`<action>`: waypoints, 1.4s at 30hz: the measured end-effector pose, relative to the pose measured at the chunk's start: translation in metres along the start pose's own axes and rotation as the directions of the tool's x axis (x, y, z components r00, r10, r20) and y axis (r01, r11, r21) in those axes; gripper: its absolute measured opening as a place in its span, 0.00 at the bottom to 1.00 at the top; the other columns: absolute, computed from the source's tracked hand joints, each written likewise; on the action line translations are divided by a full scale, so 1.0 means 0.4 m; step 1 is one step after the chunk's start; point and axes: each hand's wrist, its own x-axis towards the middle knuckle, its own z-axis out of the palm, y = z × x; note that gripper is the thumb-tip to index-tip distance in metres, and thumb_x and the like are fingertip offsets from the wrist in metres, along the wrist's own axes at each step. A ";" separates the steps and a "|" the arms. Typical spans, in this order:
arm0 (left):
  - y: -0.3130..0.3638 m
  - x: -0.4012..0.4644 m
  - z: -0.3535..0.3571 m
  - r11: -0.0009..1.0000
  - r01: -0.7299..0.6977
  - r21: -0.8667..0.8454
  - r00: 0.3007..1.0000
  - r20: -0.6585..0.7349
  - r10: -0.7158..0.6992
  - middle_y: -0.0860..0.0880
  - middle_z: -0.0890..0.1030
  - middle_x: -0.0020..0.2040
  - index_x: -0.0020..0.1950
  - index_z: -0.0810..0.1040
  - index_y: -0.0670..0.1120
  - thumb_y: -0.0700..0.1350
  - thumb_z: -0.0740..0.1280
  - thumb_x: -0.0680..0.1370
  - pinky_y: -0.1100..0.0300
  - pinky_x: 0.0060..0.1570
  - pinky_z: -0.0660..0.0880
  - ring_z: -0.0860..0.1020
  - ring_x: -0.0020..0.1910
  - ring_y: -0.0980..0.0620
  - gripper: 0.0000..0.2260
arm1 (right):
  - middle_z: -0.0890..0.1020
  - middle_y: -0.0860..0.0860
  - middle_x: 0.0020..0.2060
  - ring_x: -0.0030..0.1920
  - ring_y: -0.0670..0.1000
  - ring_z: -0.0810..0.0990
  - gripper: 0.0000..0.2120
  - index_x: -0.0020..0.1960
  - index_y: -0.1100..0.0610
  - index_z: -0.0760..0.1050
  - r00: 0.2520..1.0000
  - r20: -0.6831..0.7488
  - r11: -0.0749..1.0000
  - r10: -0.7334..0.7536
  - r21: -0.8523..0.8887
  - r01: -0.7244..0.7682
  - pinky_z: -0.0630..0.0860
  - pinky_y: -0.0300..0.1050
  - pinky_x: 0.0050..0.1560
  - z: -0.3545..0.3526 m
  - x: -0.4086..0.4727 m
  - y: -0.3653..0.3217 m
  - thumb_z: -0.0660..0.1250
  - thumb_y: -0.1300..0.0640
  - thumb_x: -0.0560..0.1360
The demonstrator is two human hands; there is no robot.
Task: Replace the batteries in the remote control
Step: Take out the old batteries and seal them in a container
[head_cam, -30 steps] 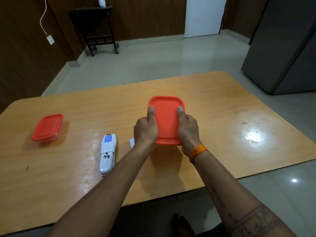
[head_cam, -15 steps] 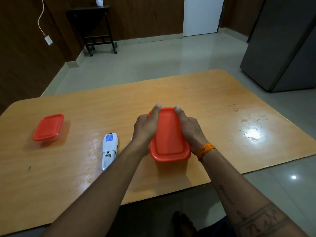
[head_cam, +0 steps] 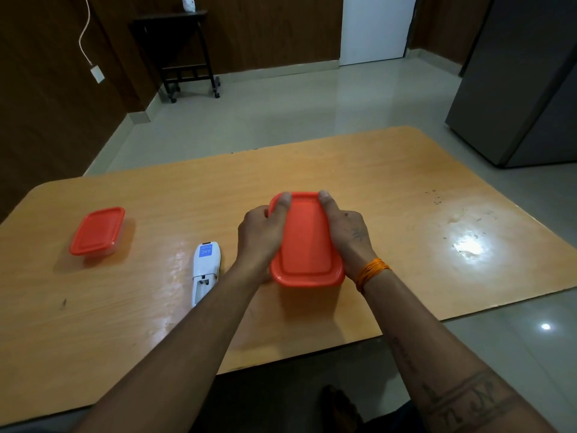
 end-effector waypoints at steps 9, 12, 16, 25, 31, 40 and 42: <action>-0.074 -0.108 -0.007 0.997 -0.064 -0.047 0.997 -0.053 0.062 0.44 0.83 0.44 0.42 0.77 0.44 0.51 0.74 0.78 0.49 0.34 0.85 0.83 0.35 0.49 0.12 | 0.82 0.55 0.40 0.41 0.60 0.80 0.34 0.43 0.59 0.77 0.992 -0.124 0.999 0.009 -0.038 -0.014 0.76 0.56 0.42 -0.046 -0.002 -0.002 0.64 0.26 0.71; -0.057 -0.091 0.000 0.991 -0.020 -0.130 0.993 -0.115 0.005 0.42 0.84 0.41 0.40 0.78 0.41 0.49 0.75 0.78 0.57 0.30 0.81 0.85 0.34 0.47 0.14 | 0.84 0.54 0.40 0.42 0.59 0.83 0.25 0.41 0.56 0.77 0.985 -0.167 0.998 -0.037 -0.059 0.027 0.82 0.60 0.40 -0.042 -0.052 0.009 0.66 0.32 0.75; -0.026 -0.060 0.021 0.982 0.008 -0.188 0.993 -0.115 -0.030 0.42 0.85 0.40 0.41 0.81 0.38 0.49 0.76 0.78 0.56 0.33 0.84 0.87 0.39 0.42 0.14 | 0.85 0.46 0.43 0.46 0.51 0.84 0.11 0.46 0.49 0.81 0.962 -0.233 0.988 -0.145 -0.087 0.128 0.85 0.61 0.48 -0.051 -0.098 0.024 0.68 0.44 0.80; 0.035 0.026 0.172 0.928 0.063 -0.366 0.995 0.096 -0.030 0.44 0.88 0.43 0.43 0.87 0.42 0.43 0.79 0.74 0.46 0.54 0.85 0.87 0.42 0.46 0.06 | 0.85 0.46 0.41 0.44 0.53 0.86 0.03 0.48 0.49 0.84 0.916 -0.388 0.994 -0.101 0.005 0.111 0.86 0.58 0.51 -0.192 0.029 -0.011 0.74 0.50 0.77; 0.112 0.128 0.369 0.906 0.113 -0.409 0.975 0.222 -0.021 0.44 0.87 0.49 0.45 0.85 0.46 0.39 0.78 0.74 0.49 0.56 0.85 0.86 0.51 0.45 0.04 | 0.86 0.53 0.49 0.50 0.55 0.86 0.11 0.60 0.57 0.84 0.900 -0.426 0.991 -0.090 0.055 0.125 0.86 0.48 0.46 -0.333 0.216 -0.032 0.71 0.56 0.79; 0.125 0.372 0.697 0.895 0.142 -0.423 0.968 0.248 -0.036 0.43 0.88 0.51 0.55 0.85 0.40 0.38 0.77 0.75 0.52 0.52 0.86 0.87 0.46 0.49 0.10 | 0.87 0.54 0.48 0.48 0.55 0.87 0.08 0.56 0.58 0.84 0.898 -0.435 0.997 -0.061 0.023 0.079 0.86 0.53 0.52 -0.491 0.564 -0.024 0.73 0.56 0.78; 0.131 0.427 0.756 0.895 0.138 -0.424 0.969 0.243 -0.035 0.43 0.88 0.51 0.54 0.85 0.40 0.38 0.77 0.75 0.54 0.51 0.86 0.87 0.45 0.50 0.09 | 0.86 0.51 0.46 0.48 0.54 0.86 0.07 0.53 0.55 0.85 0.888 -0.453 0.997 -0.074 -0.021 0.073 0.83 0.49 0.55 -0.512 0.634 -0.026 0.73 0.53 0.78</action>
